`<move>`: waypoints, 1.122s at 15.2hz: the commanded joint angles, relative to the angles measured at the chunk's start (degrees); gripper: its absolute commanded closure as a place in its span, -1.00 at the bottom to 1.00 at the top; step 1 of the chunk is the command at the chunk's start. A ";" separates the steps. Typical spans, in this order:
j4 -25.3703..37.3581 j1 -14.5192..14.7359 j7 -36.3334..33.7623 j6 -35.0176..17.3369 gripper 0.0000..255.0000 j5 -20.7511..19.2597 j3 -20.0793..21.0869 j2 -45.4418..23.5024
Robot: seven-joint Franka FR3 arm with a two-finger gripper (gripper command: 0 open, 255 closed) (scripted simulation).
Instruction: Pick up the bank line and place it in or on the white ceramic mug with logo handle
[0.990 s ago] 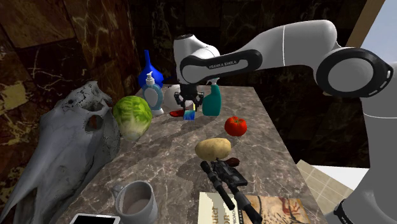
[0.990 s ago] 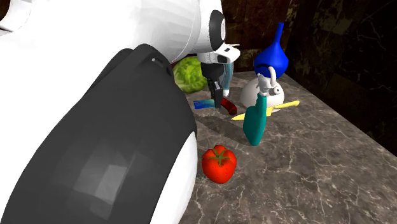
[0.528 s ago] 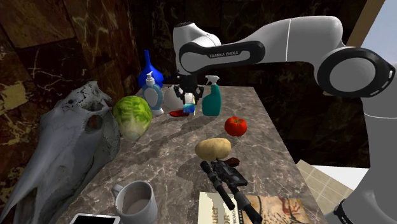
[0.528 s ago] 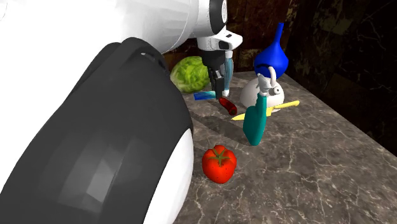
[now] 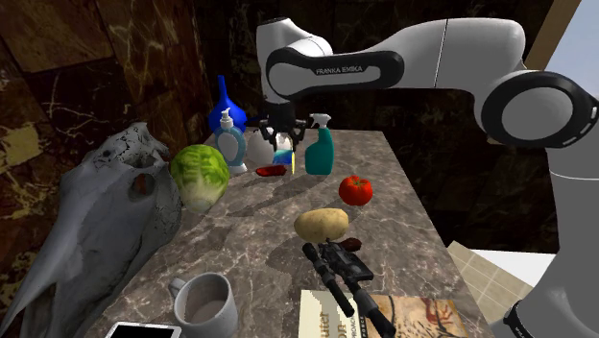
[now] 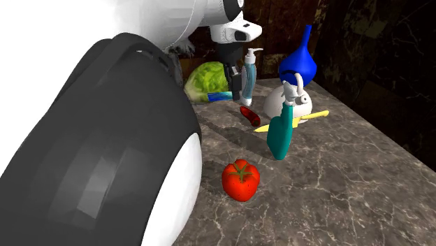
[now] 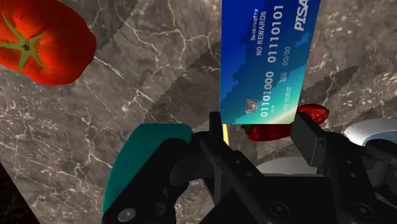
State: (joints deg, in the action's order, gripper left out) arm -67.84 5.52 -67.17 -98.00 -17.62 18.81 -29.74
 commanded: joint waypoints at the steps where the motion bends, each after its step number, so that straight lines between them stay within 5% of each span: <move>1: -1.41 1.30 -2.03 0.13 1.00 0.02 0.57 1.18; 9: -4.15 7.79 -11.11 1.06 1.00 -0.53 2.97 3.22; 17: -0.56 15.82 -20.10 4.33 1.00 -2.03 5.04 1.10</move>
State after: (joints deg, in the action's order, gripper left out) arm -68.50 20.26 -85.91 -93.80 -19.43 23.59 -28.37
